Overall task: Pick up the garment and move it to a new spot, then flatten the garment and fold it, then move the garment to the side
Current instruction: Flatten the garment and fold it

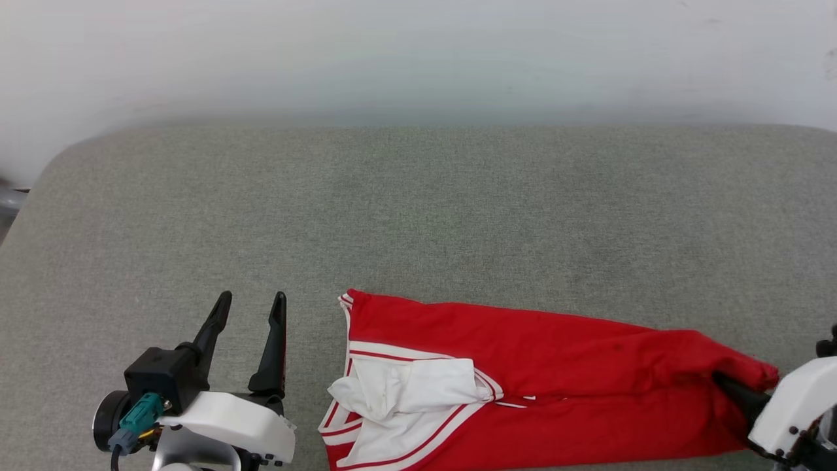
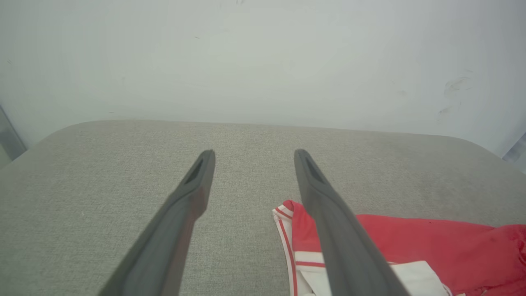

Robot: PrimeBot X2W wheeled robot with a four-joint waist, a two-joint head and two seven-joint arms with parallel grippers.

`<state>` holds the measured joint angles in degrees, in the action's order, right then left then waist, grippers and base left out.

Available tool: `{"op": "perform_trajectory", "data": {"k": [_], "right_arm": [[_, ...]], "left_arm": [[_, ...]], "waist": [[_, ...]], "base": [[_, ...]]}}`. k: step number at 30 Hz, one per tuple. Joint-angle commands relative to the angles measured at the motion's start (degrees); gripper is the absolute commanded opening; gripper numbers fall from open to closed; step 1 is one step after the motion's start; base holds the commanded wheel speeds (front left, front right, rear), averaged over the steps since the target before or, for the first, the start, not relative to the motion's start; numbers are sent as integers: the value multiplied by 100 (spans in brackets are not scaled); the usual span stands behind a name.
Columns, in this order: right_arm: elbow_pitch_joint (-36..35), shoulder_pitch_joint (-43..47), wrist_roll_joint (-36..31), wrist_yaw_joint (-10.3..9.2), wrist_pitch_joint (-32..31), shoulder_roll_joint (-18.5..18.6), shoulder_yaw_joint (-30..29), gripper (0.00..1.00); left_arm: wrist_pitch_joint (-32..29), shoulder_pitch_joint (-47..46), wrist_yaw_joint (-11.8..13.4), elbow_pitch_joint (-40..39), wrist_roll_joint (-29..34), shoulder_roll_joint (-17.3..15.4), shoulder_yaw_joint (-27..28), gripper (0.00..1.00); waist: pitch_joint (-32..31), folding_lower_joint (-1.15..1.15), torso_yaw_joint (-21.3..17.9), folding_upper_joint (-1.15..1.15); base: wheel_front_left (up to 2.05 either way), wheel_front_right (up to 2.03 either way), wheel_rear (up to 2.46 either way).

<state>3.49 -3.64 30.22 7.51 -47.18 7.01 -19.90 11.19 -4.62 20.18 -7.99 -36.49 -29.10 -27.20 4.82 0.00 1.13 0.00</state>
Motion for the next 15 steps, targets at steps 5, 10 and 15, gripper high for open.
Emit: {"op": "perform_trajectory", "data": {"k": [5,10,15], "right_arm": [[-347,88,997,-4,-375,-316,431,0],[-334,47,2043,-4,-570,-419,1011,0],[2,-242,3052,-4,-358,-423,1793,0]], "left_arm": [[21,-19,-37,29,-44,30,-9,100],[29,-56,-44,53,-71,33,-2,100],[-9,-171,-71,61,-17,42,-62,100]], "waist": [[26,0,42,0],[33,0,91,0],[69,0,204,0]], "base": [[0,0,0],[0,0,0],[0,0,0]]}}
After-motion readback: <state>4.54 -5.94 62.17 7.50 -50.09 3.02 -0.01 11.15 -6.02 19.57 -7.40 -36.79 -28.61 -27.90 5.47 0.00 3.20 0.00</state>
